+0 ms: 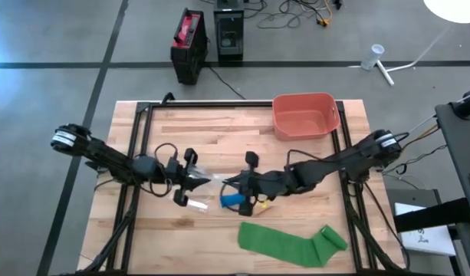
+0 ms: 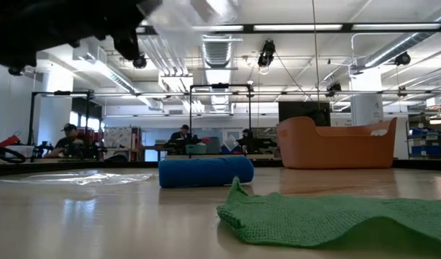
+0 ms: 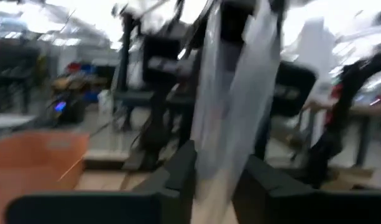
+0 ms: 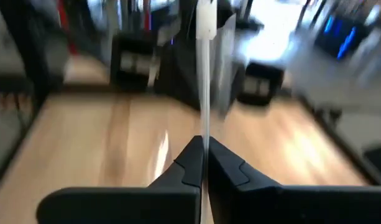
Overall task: Roll bandage
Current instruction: Open the transparent zip bag
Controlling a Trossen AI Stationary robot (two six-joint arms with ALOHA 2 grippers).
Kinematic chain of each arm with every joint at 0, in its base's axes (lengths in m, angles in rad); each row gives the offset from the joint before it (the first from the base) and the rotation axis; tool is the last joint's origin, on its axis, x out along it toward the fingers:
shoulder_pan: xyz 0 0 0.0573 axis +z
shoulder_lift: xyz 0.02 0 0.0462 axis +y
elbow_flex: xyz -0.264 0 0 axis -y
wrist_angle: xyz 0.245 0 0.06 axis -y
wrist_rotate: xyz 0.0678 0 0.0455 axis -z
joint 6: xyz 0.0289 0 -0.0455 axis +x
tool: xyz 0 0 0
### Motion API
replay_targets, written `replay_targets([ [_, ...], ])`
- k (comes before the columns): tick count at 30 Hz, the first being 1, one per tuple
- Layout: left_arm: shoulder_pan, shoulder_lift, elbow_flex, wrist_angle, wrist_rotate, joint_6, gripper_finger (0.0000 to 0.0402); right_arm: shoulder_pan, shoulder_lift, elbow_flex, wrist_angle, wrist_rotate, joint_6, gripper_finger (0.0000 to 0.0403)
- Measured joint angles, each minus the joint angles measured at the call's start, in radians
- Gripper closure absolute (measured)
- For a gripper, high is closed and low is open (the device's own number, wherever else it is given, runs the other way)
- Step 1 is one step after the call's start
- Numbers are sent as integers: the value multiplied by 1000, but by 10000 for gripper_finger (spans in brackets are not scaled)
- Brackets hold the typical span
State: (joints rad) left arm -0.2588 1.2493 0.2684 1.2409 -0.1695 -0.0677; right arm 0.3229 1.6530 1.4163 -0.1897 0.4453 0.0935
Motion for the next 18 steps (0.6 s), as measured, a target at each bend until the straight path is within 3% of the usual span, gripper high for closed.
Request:
replay_targets([
  [4, 18, -41, -1, -151, -31, 7, 271, 0, 6, 139, -465, -48, 121, 402],
  [7, 23, -54, -1, -154, -31, 2, 239, 0, 11, 176, -632, -66, 166, 402],
  [12, 23, -50, -1, -134, -10, -6, 210, 0, 13, 174, -631, -107, 133, 402],
  [18, 22, -7, 77, -174, 80, -19, 207, -2, 41, 170, -582, -105, 70, 403],
])
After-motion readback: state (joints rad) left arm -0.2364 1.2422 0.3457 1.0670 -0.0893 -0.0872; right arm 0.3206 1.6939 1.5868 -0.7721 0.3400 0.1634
